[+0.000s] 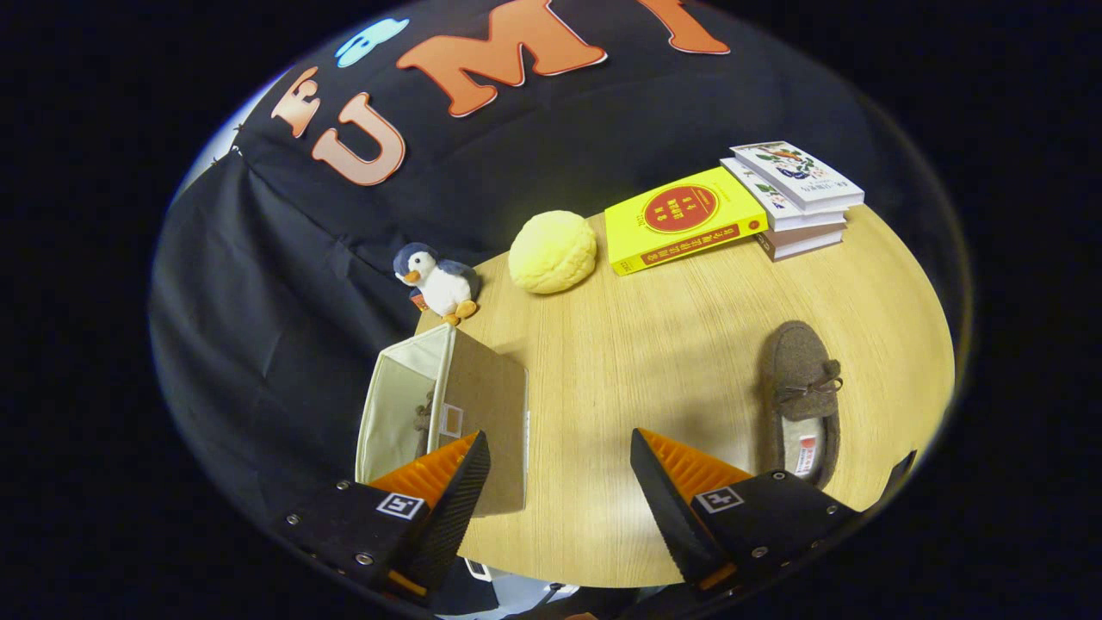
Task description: Open the storage box then place both shoes into the box .Put the left shoe in first, then the right shoe, with the right side of both shoes facing outward in a uniform manner.
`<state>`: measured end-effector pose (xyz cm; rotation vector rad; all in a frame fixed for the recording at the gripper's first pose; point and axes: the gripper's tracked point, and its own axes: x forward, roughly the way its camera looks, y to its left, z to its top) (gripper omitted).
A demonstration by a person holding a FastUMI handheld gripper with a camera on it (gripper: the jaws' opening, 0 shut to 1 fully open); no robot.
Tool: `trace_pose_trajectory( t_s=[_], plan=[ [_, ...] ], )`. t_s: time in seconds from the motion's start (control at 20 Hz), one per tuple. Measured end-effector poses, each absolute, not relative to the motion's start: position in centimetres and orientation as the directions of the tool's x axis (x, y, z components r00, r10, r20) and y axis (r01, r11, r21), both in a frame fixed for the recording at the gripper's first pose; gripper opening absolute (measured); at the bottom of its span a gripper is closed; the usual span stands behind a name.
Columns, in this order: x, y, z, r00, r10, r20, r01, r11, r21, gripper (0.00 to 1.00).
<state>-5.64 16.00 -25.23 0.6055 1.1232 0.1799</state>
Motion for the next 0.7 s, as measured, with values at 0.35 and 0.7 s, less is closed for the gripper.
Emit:
trace_pose_trajectory(
  t_s=[0.35,0.7],
  plan=[
    [-8.6,6.4,-29.4,0.442,0.321,-0.838,0.212,0.87,0.445,0.98],
    [-11.4,0.1,-34.7,0.39,0.255,-0.885,0.269,0.887,0.374,0.99]
  ],
)
